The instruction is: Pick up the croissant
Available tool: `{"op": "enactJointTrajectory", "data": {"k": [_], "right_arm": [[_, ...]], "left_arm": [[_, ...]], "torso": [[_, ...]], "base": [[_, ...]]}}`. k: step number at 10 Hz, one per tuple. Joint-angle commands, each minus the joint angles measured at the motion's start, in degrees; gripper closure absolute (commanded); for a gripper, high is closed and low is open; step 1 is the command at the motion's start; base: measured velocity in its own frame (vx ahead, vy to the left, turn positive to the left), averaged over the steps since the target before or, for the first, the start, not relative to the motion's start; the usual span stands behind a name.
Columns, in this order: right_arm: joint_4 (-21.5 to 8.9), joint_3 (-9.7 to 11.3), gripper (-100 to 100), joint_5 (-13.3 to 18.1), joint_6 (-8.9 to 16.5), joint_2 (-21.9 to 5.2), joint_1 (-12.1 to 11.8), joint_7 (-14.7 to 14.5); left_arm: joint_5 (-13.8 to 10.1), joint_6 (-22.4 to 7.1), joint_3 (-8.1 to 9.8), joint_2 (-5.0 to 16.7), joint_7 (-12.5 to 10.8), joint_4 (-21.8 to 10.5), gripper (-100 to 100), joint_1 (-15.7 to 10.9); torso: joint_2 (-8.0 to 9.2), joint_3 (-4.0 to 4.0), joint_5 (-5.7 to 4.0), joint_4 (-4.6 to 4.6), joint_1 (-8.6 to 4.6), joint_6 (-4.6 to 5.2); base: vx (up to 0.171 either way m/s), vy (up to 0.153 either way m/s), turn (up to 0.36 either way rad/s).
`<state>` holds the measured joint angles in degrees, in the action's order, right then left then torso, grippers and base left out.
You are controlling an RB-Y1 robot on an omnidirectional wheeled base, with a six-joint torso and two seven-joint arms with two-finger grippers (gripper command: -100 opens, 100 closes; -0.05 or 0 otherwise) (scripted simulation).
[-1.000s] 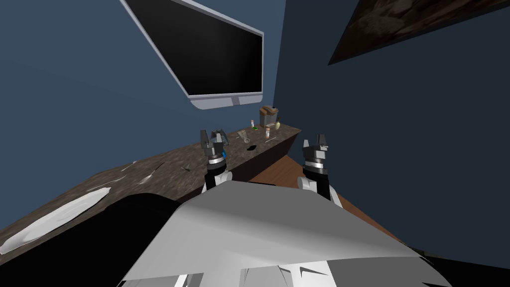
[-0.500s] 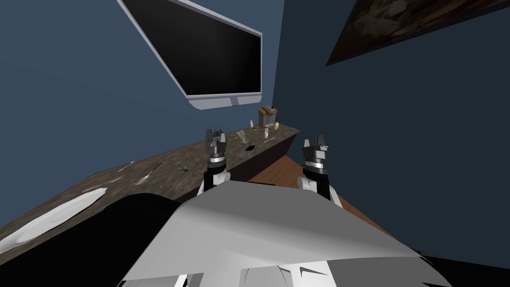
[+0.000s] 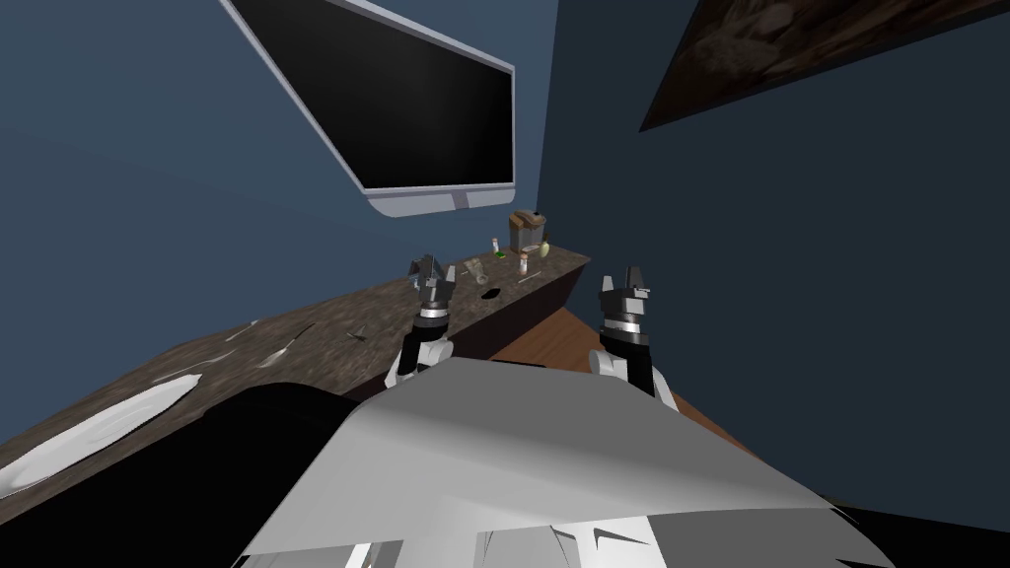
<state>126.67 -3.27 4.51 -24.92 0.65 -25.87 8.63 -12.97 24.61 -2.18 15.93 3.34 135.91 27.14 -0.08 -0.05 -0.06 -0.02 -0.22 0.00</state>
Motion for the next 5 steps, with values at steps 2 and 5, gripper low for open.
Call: {"op": "enactJointTrajectory", "data": {"k": [2, 5], "right_arm": [[0.0, 0.0, 0, 0.0, 0.0, 0.0, 0.0, 0.0], [0.0, 0.0, 0, 0.0, 0.0, 0.0, 0.0, 0.0]], "left_arm": [[-2.08, -2.58, -0.04, 3.72, -1.27, -0.48, -100, -0.8], [-5.73, -7.14, -0.35, 8.73, -3.41, -1.04, -100, -2.06]], "torso": [[0.0, 0.0, 0.01, 0.0, -0.01, 0.01], [0.02, 0.01, 0.01, 0.0, 0.02, 0.0]], "base": [[0.014, -0.059, -0.007], [0.017, -0.057, -0.011]]}}
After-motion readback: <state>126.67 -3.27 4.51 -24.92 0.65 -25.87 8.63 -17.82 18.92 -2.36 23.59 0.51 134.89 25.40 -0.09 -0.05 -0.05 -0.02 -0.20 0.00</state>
